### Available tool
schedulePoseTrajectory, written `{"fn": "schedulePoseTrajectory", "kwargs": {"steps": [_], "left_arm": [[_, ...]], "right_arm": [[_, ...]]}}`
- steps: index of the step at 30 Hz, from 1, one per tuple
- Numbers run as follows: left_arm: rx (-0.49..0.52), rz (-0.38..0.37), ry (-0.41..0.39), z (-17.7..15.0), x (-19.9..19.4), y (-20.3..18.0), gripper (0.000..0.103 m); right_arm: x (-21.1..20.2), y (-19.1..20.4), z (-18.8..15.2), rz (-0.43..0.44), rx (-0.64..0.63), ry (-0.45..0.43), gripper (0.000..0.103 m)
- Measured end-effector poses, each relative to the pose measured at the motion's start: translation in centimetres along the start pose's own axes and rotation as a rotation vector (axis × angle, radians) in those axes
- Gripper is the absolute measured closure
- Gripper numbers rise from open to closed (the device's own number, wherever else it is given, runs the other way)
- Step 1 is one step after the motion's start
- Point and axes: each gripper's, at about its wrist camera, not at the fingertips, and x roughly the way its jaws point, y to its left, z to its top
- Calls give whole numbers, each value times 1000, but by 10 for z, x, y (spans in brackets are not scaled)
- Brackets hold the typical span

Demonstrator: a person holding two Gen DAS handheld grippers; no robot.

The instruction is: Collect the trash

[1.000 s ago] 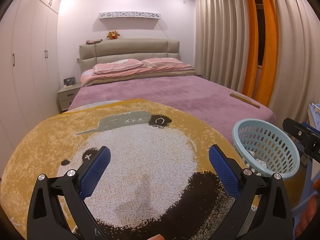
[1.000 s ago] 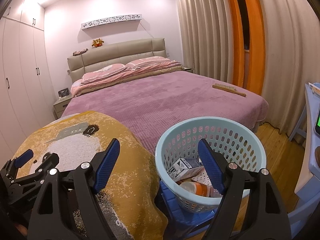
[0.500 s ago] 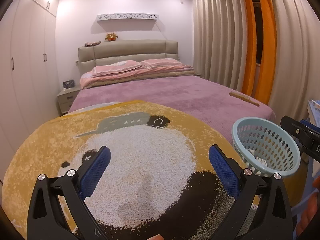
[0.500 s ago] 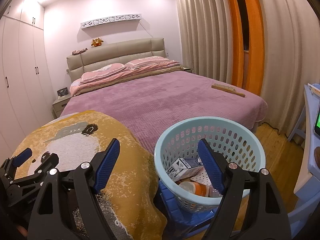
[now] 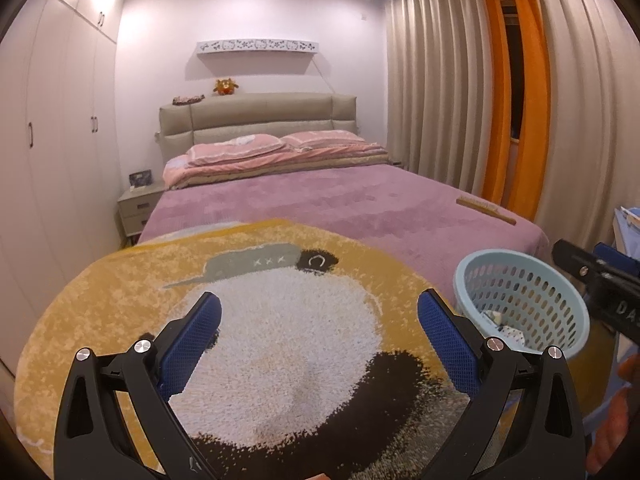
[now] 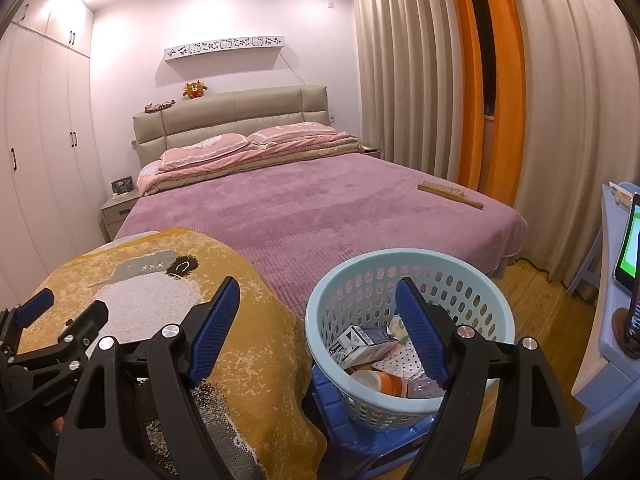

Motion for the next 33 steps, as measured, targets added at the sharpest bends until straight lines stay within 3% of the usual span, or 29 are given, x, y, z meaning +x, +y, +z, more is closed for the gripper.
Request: {"fn": "schedulePoseTrajectory", "kwargs": {"steps": [9,20,29,33], "left_arm": [[-11,35,-2,6,-20,10,7],[-43,6,8,11,-38,24,7],[4,38,24,8,-33,23,7],[-30,30,30,8,-35,32,7]], "right_arm": [[-15,5,2,1,3,-17,27],[-29,20,2,-6,-37,-47,27],[-21,24,3,11,-42,-26,27],[-15,29,4,30,-42,-11,27]]}}
